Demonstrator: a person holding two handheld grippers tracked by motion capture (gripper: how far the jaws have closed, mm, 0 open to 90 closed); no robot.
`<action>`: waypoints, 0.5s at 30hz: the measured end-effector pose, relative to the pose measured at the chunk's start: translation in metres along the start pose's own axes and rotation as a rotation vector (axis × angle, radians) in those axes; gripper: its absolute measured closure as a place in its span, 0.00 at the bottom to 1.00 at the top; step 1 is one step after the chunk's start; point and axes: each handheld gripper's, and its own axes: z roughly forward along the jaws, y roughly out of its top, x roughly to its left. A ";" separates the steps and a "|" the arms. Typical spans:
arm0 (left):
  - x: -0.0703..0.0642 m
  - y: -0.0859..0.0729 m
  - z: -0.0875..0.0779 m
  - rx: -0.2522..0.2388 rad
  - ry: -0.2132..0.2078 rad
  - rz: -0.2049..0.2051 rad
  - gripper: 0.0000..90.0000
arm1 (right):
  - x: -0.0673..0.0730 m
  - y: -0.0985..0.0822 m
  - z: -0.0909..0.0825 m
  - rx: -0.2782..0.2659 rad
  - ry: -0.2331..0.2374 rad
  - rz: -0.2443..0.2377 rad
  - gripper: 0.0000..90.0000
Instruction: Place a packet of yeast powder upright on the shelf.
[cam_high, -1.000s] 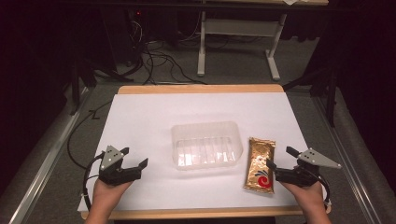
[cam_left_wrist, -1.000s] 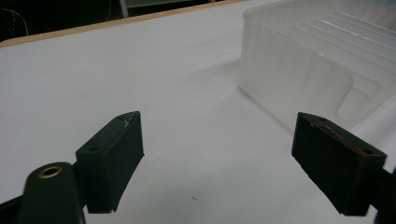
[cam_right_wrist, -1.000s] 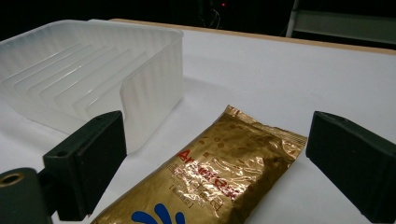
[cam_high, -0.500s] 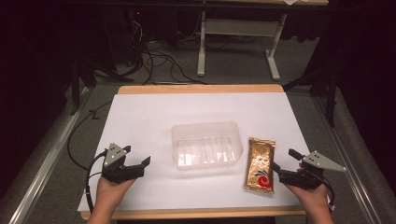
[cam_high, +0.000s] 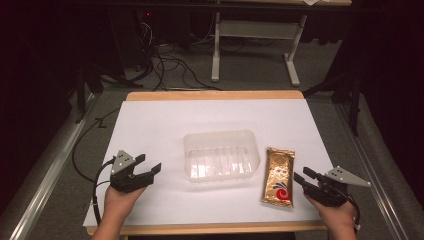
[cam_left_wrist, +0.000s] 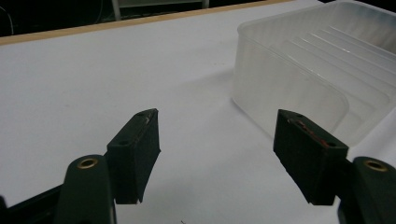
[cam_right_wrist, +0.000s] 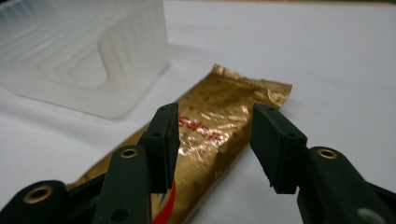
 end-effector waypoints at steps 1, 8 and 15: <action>-0.001 0.000 0.001 -0.002 0.005 0.007 0.36 | 0.000 -0.002 0.002 0.021 -0.013 0.004 0.62; -0.004 0.001 0.002 0.000 0.008 0.026 0.36 | -0.009 -0.010 0.014 0.195 -0.087 0.051 0.93; -0.004 0.001 0.002 0.002 -0.004 0.036 0.36 | -0.003 -0.012 0.035 0.325 -0.093 0.002 1.00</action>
